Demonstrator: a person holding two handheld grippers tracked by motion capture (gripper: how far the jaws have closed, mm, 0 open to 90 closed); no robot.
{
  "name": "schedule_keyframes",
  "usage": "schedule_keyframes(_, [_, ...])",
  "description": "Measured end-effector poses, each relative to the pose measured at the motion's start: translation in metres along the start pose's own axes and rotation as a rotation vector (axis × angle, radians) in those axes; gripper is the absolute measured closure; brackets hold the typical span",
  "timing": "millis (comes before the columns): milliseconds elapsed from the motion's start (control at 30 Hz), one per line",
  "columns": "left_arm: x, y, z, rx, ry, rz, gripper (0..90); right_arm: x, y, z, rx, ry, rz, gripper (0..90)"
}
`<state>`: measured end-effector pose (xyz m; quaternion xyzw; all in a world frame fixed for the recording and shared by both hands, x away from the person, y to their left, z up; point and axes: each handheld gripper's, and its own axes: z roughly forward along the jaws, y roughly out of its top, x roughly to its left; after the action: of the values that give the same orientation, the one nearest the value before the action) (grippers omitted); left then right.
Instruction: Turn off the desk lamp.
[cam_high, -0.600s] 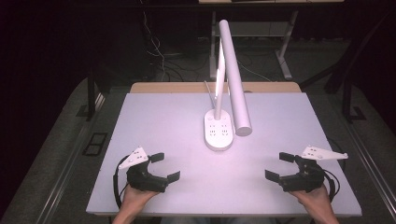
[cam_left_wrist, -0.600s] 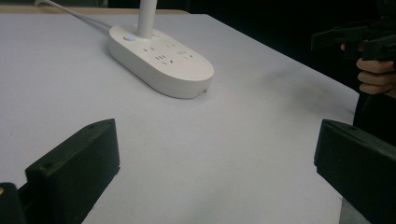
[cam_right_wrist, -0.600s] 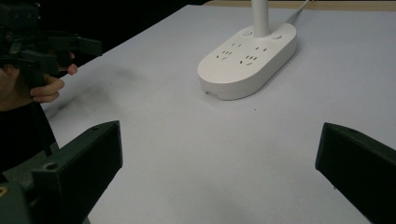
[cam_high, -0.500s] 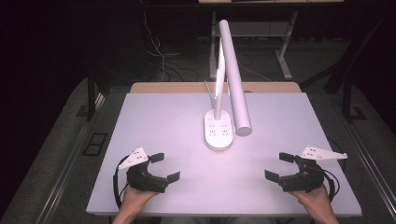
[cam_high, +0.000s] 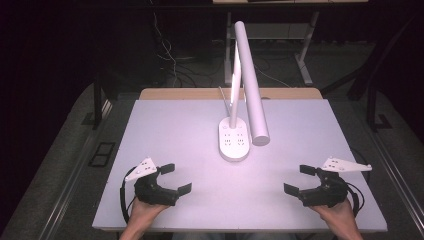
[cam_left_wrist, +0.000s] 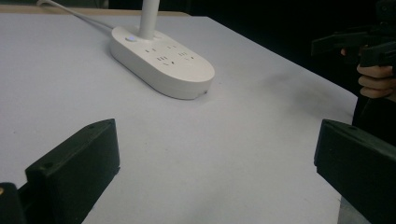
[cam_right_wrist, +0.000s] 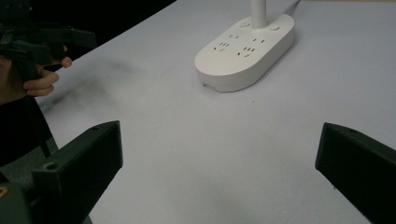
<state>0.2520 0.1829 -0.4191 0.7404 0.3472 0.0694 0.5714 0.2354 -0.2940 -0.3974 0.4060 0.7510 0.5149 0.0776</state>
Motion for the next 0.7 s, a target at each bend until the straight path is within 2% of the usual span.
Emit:
schedule_keyframes(200, [0.001, 0.0, 0.0, -0.003, 0.003, -0.003, 0.0, 0.002, 0.0, 0.002, 0.024, -0.002, -0.002, 0.8])
schedule_keyframes(433, [0.002, -0.001, -0.001, -0.01, 0.008, -0.016, 0.0, 0.003, 0.002, 0.003, 0.053, -0.033, -0.018, 0.8])
schedule_keyframes(467, [0.002, -0.001, -0.002, -0.012, 0.01, -0.017, 0.0, 0.002, 0.004, 0.003, 0.058, -0.03, -0.01, 4.5])
schedule_keyframes(700, [0.003, -0.001, -0.002, -0.014, 0.013, -0.017, 0.0, 0.0, 0.015, 0.002, 0.071, -0.031, -0.015, 4.5])
